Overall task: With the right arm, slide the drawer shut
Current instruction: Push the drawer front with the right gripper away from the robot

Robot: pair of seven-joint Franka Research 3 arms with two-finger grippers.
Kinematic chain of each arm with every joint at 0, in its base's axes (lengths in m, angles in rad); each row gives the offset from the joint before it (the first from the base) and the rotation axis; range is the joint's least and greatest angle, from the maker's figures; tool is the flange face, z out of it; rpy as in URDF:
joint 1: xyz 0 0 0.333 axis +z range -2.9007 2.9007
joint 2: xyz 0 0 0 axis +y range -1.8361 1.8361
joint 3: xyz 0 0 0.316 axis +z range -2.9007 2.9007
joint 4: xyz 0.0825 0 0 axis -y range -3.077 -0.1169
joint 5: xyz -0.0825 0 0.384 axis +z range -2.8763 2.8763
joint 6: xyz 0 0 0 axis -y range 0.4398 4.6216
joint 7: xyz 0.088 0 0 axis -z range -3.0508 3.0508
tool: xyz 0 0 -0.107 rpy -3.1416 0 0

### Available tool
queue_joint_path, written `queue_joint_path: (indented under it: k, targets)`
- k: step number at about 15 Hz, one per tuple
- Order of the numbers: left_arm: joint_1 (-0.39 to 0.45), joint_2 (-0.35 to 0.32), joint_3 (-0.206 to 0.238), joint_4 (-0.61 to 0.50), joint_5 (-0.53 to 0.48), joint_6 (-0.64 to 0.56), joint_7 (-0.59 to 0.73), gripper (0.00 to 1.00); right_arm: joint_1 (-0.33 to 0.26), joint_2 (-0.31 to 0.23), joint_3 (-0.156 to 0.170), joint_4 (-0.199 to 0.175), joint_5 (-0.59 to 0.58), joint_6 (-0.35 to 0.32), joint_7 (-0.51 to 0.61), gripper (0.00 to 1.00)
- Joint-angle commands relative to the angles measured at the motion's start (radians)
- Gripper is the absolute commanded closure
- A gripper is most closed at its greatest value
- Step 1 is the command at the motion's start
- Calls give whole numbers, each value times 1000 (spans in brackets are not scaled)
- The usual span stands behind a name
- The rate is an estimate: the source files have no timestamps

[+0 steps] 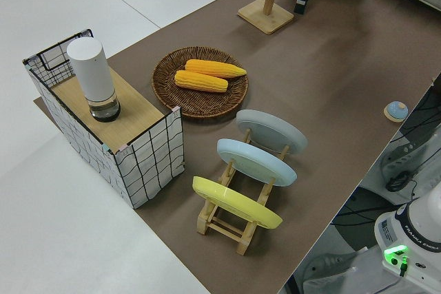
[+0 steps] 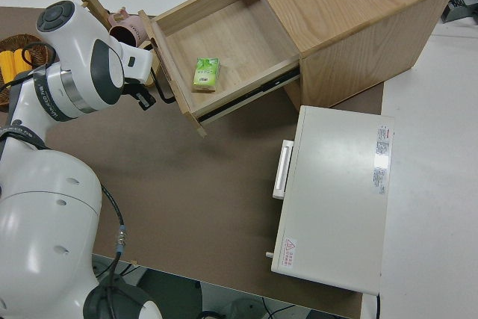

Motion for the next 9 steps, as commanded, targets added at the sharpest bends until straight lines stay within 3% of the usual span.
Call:
queue_joint_path:
  k: [1, 4, 7, 9]
  targets:
    - [-1, -8, 4, 4, -1, -17, 9, 7, -2, 42, -12, 82, -31, -3, 24, 1000]
    - [-1, -8, 4, 4, -1, -15, 9, 7, -8, 49, -13, 93, -51, -4, 14, 1000]
    - [-1, -8, 4, 4, -1, -17, 9, 7, -21, 82, -24, 155, -51, -11, 7, 1000]
    - [-1, -8, 4, 4, -1, -15, 9, 7, -24, 92, -35, 165, -48, -11, -19, 1000]
